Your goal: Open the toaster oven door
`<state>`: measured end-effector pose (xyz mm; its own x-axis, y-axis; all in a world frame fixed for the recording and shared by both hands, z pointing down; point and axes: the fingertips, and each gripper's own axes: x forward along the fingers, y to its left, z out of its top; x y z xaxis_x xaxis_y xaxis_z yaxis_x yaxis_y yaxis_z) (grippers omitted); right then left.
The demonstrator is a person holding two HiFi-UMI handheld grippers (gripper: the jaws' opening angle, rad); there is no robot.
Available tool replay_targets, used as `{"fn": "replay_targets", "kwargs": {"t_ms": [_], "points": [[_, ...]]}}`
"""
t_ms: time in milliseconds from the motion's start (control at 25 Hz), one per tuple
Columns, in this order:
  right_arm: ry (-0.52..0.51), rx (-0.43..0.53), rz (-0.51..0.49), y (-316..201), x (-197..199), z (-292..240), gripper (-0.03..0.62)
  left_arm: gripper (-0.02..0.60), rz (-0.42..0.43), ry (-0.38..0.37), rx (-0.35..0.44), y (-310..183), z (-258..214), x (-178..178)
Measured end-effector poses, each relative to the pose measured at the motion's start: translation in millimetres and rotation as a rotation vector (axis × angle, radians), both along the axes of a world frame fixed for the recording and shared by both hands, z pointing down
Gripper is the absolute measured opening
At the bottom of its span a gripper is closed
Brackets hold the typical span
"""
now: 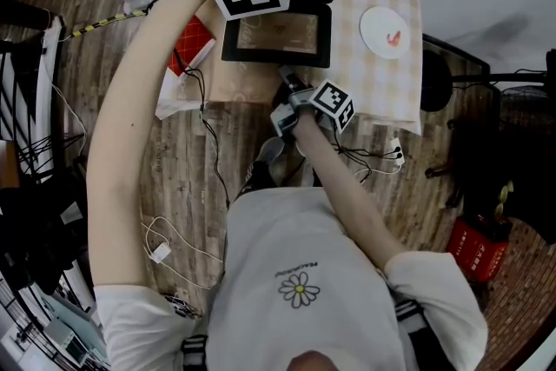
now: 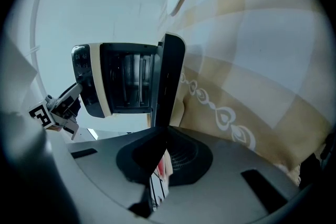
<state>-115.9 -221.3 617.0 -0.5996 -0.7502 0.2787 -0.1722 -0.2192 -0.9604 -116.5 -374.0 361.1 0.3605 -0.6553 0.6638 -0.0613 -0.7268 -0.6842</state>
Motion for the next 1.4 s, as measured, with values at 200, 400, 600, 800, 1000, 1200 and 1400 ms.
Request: {"fn": "replay_targets", "kwargs": {"t_ms": [200, 400, 600, 800, 1000, 1200, 1400], "points": [[-0.011, 0.021, 0.001, -3, 2, -7, 0.009, 0.178, -0.016, 0.006, 0.013, -1, -1, -2], [-0.001, 0.048, 0.009, -5, 7, -22, 0.009, 0.178, -0.023, 0.018, 0.015, -2, -2, 1], [0.042, 0.217, 0.023, -39, 32, -81, 0.009, 0.164, -0.047, 0.04, 0.018, 2, -2, 0], [0.118, 0.44, 0.047, -75, 57, -172, 0.008, 0.146, -0.081, 0.177, 0.081, 10, -36, 5], [0.351, 0.756, 0.051, -97, 76, -278, 0.009, 0.115, -0.068, 0.431, 0.116, 26, -98, 10], [0.619, 1.004, 0.114, -69, 95, -356, 0.008, 0.035, -0.048, 0.793, 0.15, 89, -136, 14], [0.859, 1.18, 0.124, -35, 88, -393, 0.008, 0.017, -0.12, 1.023, 0.223, 141, -141, -2]]}}
